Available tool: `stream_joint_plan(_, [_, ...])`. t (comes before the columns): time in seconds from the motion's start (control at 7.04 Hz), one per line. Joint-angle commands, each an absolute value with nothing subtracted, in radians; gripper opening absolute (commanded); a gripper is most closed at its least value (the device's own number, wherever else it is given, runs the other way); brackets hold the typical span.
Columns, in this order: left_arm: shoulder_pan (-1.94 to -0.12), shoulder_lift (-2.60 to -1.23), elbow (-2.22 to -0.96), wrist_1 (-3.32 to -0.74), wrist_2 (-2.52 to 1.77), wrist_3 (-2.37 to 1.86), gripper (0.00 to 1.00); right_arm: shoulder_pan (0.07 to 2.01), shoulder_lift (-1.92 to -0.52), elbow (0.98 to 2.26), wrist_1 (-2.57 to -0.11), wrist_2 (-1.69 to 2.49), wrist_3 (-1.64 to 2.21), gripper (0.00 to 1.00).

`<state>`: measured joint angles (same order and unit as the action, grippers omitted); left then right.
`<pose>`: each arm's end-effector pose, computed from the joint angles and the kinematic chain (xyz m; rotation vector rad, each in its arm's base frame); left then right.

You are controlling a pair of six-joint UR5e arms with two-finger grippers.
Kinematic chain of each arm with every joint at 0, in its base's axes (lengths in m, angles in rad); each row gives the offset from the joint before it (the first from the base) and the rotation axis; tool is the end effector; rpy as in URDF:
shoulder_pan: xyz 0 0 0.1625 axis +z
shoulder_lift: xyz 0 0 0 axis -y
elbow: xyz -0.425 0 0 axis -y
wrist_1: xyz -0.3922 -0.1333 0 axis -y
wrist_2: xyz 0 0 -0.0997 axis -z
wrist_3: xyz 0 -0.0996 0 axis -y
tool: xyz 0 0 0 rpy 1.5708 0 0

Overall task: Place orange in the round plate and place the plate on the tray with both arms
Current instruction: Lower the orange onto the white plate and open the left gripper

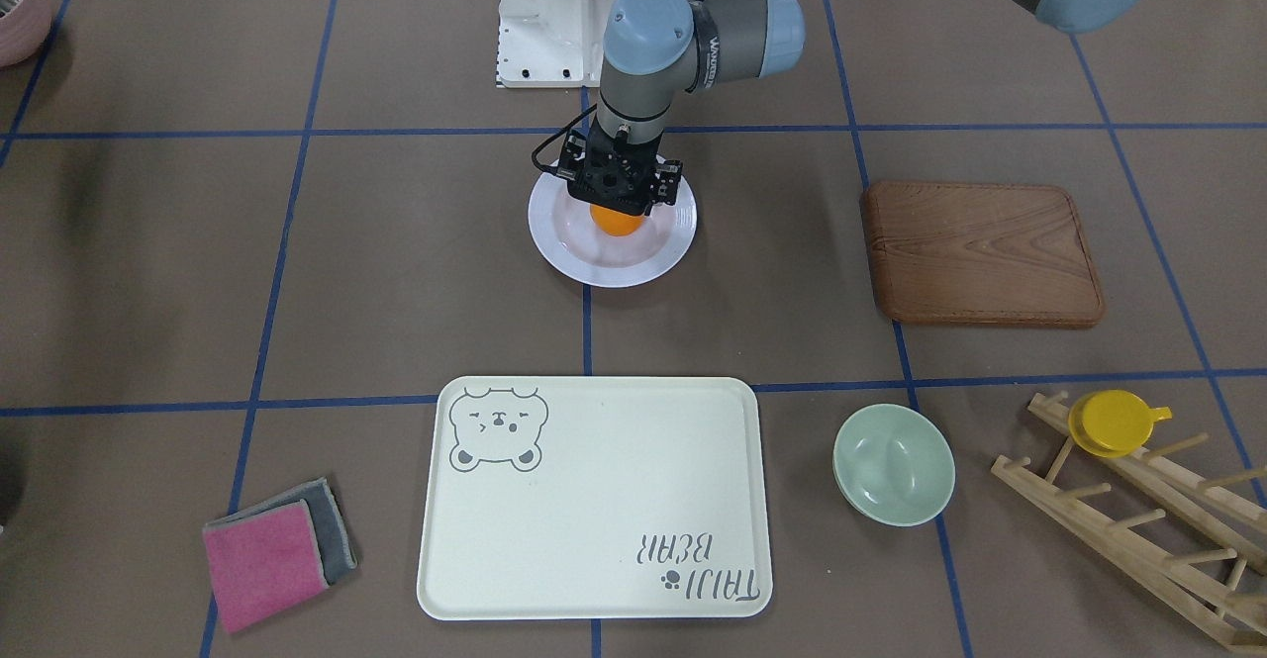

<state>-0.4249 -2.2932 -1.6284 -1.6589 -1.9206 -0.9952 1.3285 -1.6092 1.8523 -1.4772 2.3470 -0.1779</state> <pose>0.5929 -0.3771 0.1899 0.1250 0.9134 0.2917 -0.0540 -0.4831 0.5269 0.2981 -0.7877 -0.5260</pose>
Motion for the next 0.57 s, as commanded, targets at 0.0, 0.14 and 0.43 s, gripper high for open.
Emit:
stream_joint_plan(0.0, [-0.455,-2.181,-1.785,-1.666,-1.930,-0.993,0.99,1.287,-1.565,1.829,-1.477,2.352,-0.178,1.00])
stream_joint_plan(0.14, [-0.504,-2.111,-1.866,-1.669,-1.934,-0.904,0.99,1.279,-1.548,1.848,-1.477,2.355,-0.137,1.00])
stream_joint_plan(0.43, [-0.645,-1.992,-1.891,-1.671,-2.038,-0.723,0.99,1.083,-1.527,1.983,-1.456,2.335,0.225,1.00])
